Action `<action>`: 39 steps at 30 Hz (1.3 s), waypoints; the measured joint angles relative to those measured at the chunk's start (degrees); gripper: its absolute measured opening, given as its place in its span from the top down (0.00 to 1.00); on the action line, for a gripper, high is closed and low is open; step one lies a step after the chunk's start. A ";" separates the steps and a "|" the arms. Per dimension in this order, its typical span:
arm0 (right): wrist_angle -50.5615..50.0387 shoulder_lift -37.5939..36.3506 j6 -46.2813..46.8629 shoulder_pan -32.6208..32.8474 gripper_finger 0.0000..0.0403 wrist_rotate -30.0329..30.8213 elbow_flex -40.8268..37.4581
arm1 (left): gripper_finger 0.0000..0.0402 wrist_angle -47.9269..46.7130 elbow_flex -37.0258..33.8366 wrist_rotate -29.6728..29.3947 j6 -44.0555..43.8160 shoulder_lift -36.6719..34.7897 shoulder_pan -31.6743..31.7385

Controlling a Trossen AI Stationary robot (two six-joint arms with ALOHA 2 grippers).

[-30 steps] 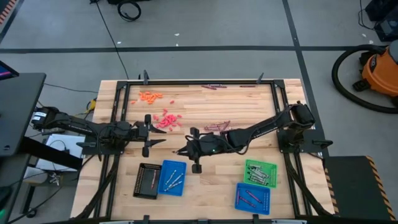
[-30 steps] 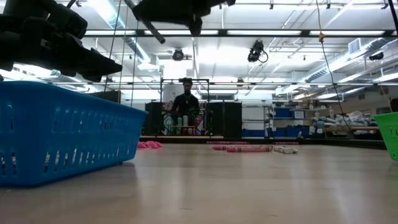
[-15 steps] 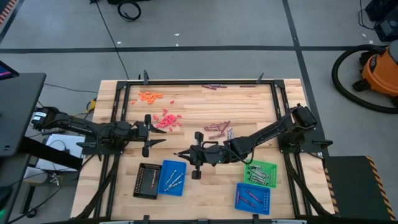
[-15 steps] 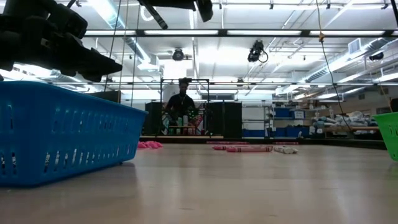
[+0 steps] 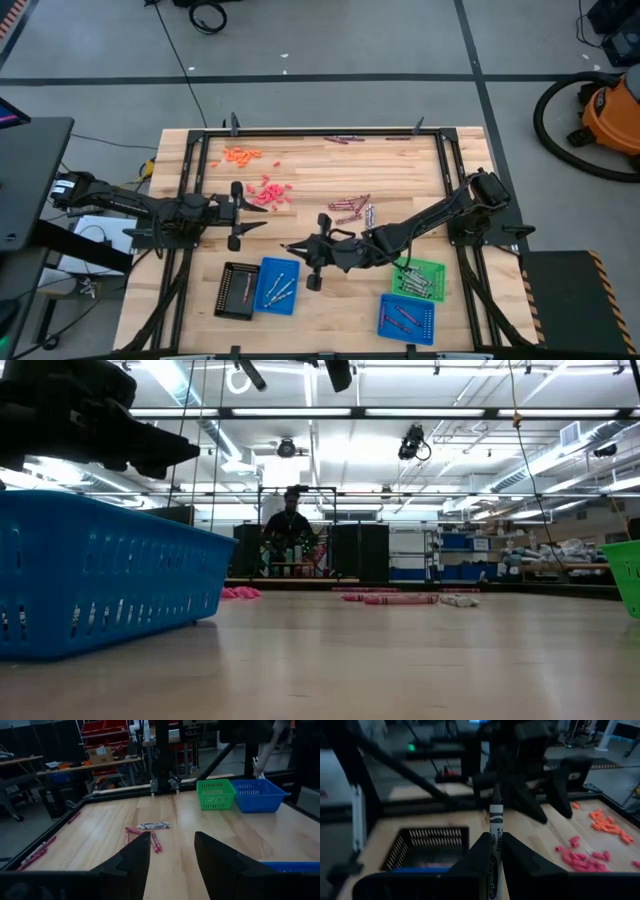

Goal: Sort crayons
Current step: Put the black crayon into the green bin

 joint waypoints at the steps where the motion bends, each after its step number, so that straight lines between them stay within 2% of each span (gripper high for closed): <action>1: 1.07 0.00 0.08 0.01 0.90 0.00 0.00 | 0.59 0.33 0.00 0.00 0.37 0.01 0.00; 9: 2.11 0.00 0.89 0.01 0.90 -0.86 0.00 | 0.59 0.70 0.00 -0.02 1.24 0.01 0.00; 16: 3.11 -0.02 2.22 -1.00 0.90 -16.21 0.00 | 0.59 1.17 0.00 -0.02 1.34 0.01 0.00; 20: 0.69 -0.02 1.98 -1.58 0.90 -18.88 0.00 | 0.59 1.31 0.00 -0.02 1.35 0.01 0.00; 31: -29.51 -1.88 20.87 -1.44 0.90 -23.01 0.76 | 0.59 1.86 0.00 -0.13 1.02 0.01 0.00; 39: -49.09 -10.04 31.83 1.14 0.90 -19.50 1.22 | 0.59 1.48 0.00 -0.12 0.97 0.00 0.00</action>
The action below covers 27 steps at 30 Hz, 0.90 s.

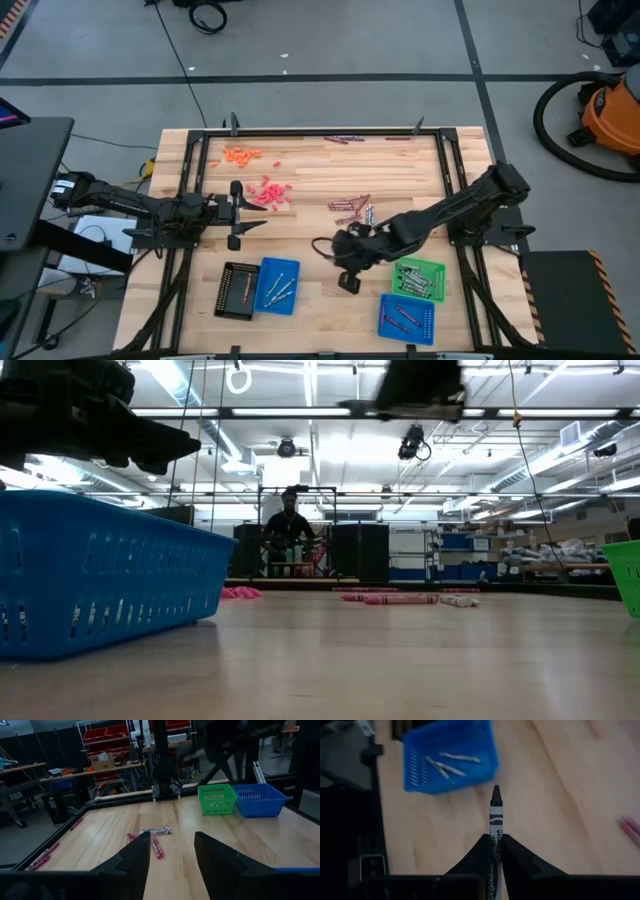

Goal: Sort crayons
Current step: Put the black crayon into the green bin

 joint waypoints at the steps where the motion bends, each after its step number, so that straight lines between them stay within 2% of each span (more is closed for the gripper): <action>1: -2.78 -0.82 1.87 0.43 0.90 0.69 0.05 | 0.59 -0.10 0.00 0.01 -0.02 0.01 0.00; 4: -11.50 -1.93 7.75 1.68 0.90 0.66 0.07 | 0.59 -0.27 0.00 0.01 -0.02 -0.02 0.00; 7: -19.42 -2.11 12.92 3.45 0.90 -1.84 0.04 | 0.59 -0.50 0.00 0.01 -0.04 0.00 0.00; 14: -29.02 -2.00 22.40 9.07 0.90 -3.42 0.02 | 0.59 -1.06 0.00 0.01 0.20 0.01 0.00; 20: -29.74 -1.85 31.79 15.36 0.90 -0.84 -2.59 | 0.59 -1.06 0.00 0.01 0.24 0.00 0.00; 27: -23.96 -1.41 37.88 20.13 0.90 -1.51 -7.86 | 0.59 -0.92 0.00 -0.42 0.28 0.00 0.00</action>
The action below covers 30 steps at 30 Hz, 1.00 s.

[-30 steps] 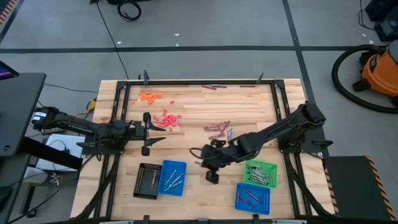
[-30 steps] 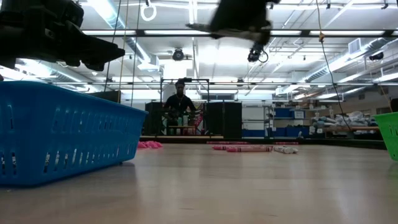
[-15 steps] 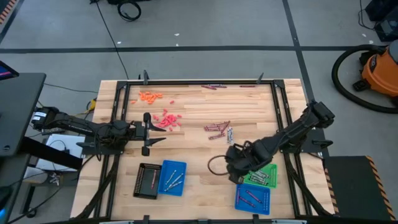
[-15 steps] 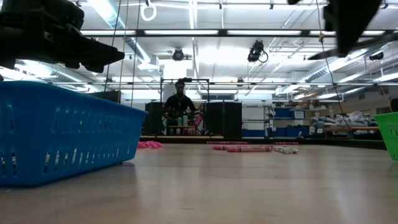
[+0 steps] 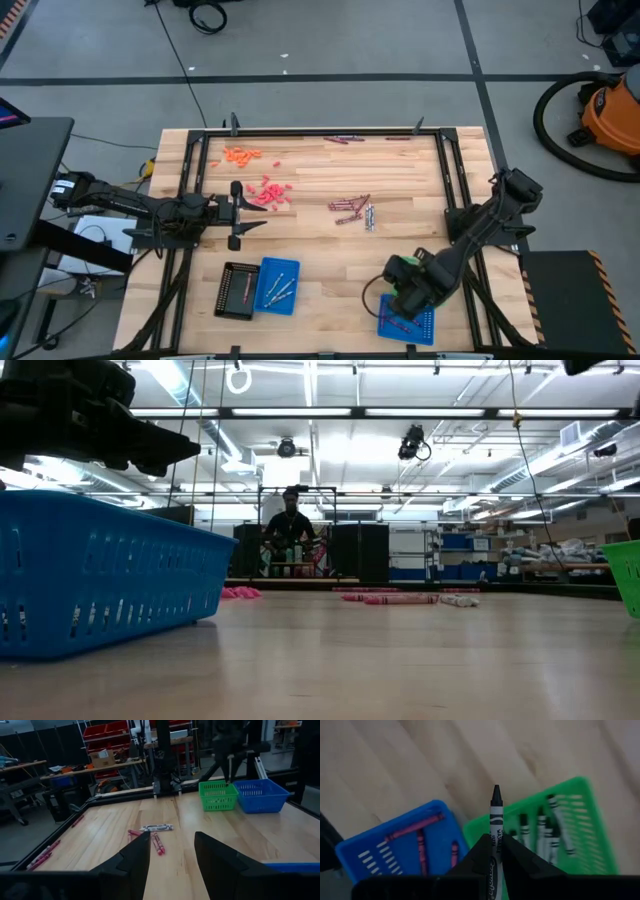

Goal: Sort crayons
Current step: Put the black crayon into the green bin

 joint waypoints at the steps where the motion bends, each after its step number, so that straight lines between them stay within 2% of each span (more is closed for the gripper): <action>1: 1.37 0.00 0.03 0.37 0.90 -0.01 -0.94 | 0.59 0.03 0.00 -0.03 0.02 -0.01 0.00; 7: 9.48 0.07 -0.08 1.81 0.90 -1.54 -6.46 | 0.59 0.23 0.00 -0.05 0.07 0.00 0.02; 16: 15.24 0.02 0.85 1.99 0.90 -2.31 -10.53 | 0.59 0.03 0.00 -0.10 0.57 0.01 0.00; 30: 15.82 0.07 2.46 1.65 0.84 -2.99 -11.35 | 0.59 1.21 0.02 -0.12 1.00 -0.01 0.01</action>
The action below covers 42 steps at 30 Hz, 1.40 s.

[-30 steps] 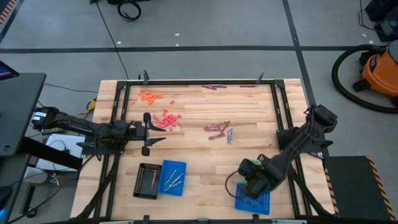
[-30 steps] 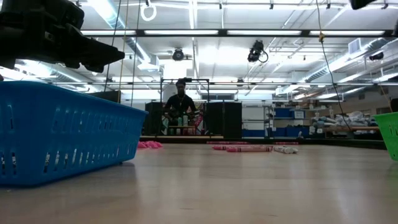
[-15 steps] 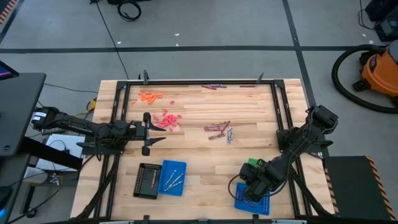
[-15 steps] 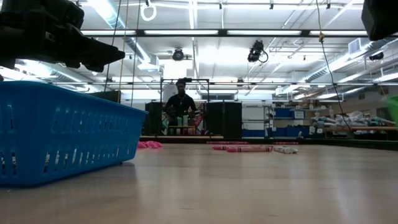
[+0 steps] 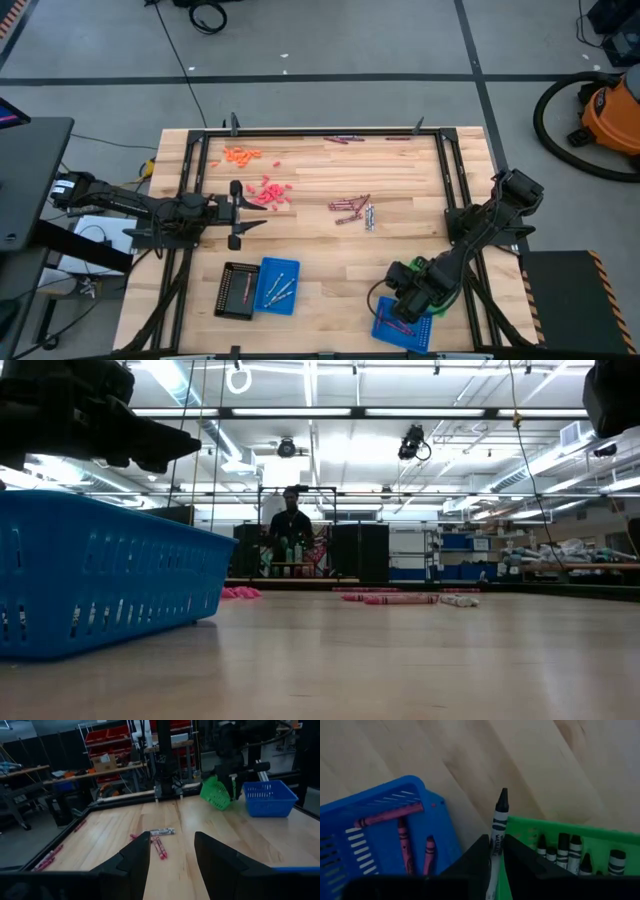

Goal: Sort crayons
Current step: Put the black crayon into the green bin, then put the pink crayon into the black bin

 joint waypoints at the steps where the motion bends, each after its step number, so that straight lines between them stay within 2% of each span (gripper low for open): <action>1: 0.17 0.00 0.00 -0.01 0.84 -0.01 0.00 | 0.59 0.13 0.00 0.00 0.03 0.00 0.00; 13: -1.84 -0.11 -0.08 0.02 0.84 -0.29 0.47 | 0.59 0.05 0.00 0.00 0.01 0.00 0.00; 33: -28.03 -0.26 1.89 0.39 0.84 -3.41 9.53 | 0.59 0.01 0.00 -0.02 -0.04 0.00 0.01; 42: -26.26 -0.26 2.62 0.39 0.84 -3.32 9.53 | 0.59 0.01 0.01 -0.01 -0.04 0.01 0.00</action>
